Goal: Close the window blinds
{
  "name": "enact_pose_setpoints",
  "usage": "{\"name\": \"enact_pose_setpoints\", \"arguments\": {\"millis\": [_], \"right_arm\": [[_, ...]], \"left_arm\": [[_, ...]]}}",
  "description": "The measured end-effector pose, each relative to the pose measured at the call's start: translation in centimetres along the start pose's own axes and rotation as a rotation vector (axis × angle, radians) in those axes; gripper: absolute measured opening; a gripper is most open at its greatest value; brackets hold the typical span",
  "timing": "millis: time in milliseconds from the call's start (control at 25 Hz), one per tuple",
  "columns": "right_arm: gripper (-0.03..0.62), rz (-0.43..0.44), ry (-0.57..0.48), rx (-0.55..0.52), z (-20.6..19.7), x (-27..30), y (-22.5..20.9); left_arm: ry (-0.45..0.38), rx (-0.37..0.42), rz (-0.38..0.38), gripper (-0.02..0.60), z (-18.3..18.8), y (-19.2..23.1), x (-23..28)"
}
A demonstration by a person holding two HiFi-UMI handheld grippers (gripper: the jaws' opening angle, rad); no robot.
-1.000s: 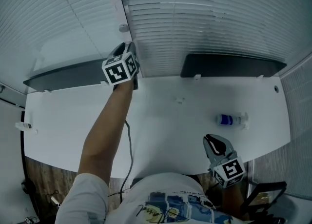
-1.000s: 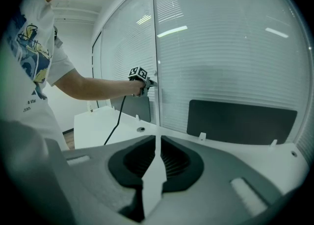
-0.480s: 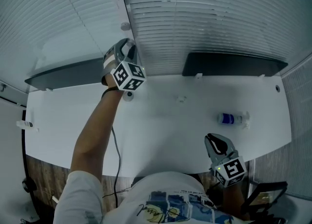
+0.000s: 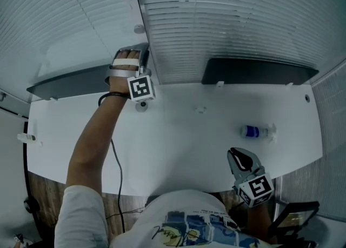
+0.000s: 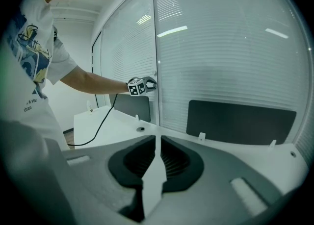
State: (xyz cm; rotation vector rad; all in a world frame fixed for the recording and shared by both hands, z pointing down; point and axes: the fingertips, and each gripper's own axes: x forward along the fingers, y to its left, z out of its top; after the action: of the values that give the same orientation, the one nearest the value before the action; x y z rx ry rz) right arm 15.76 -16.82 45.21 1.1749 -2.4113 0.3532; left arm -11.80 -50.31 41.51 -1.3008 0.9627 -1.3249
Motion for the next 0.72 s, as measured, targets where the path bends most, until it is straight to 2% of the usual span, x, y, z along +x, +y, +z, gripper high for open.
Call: {"name": "enact_pose_setpoints", "arguments": {"millis": [80,160,280,560,720], "right_arm": [[0.023,-0.003,0.001,0.001,-0.1,0.0,-0.1],[0.023,-0.006,0.002,0.002,-0.1,0.0,-0.2],[0.023,-0.007,-0.002,0.002,0.1,0.0,-0.2],[0.023,-0.006,0.001,0.007,-0.3,-0.1,-0.2],[0.023,-0.005,0.001,0.01,-0.2,-0.1,-0.2]], "left_arm": [[-0.015,0.001,-0.005,0.132,0.0,-0.1,0.0],[-0.042,-0.097,-0.025,0.132,0.2,0.2,-0.2],[-0.066,-0.357,-0.044,0.132,0.1,0.9,-0.4],[-0.056,-0.891,-0.038,0.132,-1.0,1.8,-0.5],[-0.047,-1.229,-0.036,0.13,-1.7,2.3,-0.7]]}}
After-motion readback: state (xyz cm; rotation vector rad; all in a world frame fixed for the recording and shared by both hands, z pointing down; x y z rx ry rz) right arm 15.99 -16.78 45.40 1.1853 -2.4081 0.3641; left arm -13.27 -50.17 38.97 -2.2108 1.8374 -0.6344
